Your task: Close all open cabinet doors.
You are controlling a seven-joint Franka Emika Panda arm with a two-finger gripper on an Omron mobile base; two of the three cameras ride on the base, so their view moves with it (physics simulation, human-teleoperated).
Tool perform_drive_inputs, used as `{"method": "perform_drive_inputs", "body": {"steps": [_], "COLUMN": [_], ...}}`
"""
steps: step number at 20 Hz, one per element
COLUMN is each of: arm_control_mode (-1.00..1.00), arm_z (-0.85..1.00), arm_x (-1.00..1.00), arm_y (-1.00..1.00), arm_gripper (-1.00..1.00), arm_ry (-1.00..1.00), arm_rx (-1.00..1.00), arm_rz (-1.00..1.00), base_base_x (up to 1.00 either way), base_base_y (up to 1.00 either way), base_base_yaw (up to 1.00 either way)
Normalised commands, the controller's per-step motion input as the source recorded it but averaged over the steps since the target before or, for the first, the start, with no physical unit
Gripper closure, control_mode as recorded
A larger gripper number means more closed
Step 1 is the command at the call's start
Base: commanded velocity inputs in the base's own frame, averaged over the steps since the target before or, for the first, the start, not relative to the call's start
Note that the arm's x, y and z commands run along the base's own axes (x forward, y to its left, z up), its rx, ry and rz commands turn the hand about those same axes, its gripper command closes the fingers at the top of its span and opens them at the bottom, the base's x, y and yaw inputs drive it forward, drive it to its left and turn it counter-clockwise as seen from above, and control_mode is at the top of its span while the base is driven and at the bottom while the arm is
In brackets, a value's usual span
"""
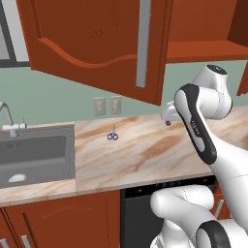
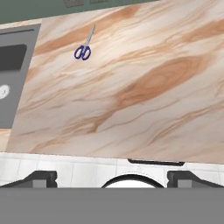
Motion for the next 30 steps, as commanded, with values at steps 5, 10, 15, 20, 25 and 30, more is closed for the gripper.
{"method": "perform_drive_inputs", "body": {"steps": [5,10,15,20,25,30], "arm_control_mode": [1.0,1.0,1.0,1.0,1.0,-1.0], "arm_z": [0.0,0.0,0.0,0.0,0.0,0.0], "arm_x": [0.0,0.0,0.0,0.0,0.0,0.0], "arm_y": [0.0,0.0,0.0,0.0,0.0,0.0], "arm_gripper": [-1.0,-1.0,-1.0,-1.0,-1.0,-1.0], "arm_ry": [0.0,0.0,0.0,0.0,0.0,0.0], "arm_rx": [0.0,0.0,0.0,0.0,0.0,0.0], "arm_rz": [0.0,0.0,0.0,0.0,0.0,0.0], "base_base_x": [0.42,0.24,0.0,0.0,0.0,0.0], "base_base_y": [0.02,0.01,0.0,0.0,0.0,0.0], "base_base_yaw": [0.0,0.01,0.0,0.0,0.0,0.0]}}
